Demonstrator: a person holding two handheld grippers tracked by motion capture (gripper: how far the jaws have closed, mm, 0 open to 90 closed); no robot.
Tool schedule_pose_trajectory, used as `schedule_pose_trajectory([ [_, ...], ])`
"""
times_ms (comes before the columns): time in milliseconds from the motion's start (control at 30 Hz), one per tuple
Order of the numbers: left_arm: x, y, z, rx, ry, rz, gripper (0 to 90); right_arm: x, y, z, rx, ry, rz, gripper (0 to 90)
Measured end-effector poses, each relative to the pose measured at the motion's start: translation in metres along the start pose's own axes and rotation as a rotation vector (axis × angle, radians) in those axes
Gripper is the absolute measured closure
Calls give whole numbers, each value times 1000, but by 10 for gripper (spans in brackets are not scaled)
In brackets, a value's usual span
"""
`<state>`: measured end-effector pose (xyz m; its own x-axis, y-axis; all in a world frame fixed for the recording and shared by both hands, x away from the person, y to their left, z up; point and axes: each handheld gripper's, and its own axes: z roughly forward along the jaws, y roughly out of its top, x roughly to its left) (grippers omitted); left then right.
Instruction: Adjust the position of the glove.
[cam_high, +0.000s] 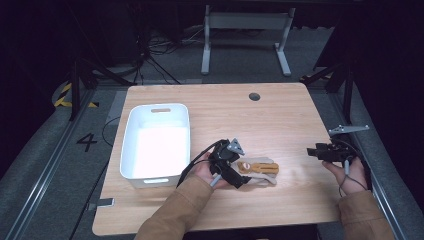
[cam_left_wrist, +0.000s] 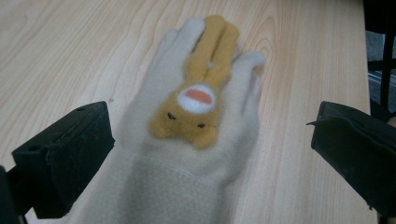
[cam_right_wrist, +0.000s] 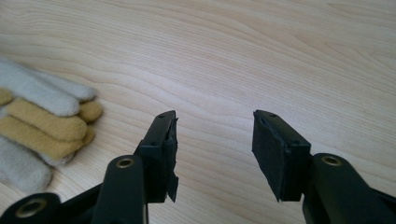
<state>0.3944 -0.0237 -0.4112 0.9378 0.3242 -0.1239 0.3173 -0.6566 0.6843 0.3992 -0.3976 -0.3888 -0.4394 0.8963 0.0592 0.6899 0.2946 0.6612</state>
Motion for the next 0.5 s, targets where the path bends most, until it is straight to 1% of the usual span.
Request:
schedule_pose_trajectory([
  [100, 2, -1, 8, 41, 22, 1, 0, 2, 1, 0, -6, 4, -5, 498],
  [133, 3, -2, 11, 54, 24, -7, 0, 3, 1, 0, -8, 3, -16, 497],
  [167, 4, -2, 13, 63, 31, -4, 0, 3, 1, 0, -8, 3, -16, 494],
  [233, 8, -4, 17, 79, 44, -14, 0, 4, 1, 1, -8, 5, -19, 489],
  [367, 14, -8, 22, 101, 37, -27, 0, 5, 1, 2, -8, 5, -24, 485],
  [433, 15, -10, 24, 108, 36, -28, 0, 6, 1, 2, -8, 5, -25, 484],
  [500, 16, -11, 27, 116, 34, -19, 0, 6, 1, 3, -7, 6, -25, 483],
])
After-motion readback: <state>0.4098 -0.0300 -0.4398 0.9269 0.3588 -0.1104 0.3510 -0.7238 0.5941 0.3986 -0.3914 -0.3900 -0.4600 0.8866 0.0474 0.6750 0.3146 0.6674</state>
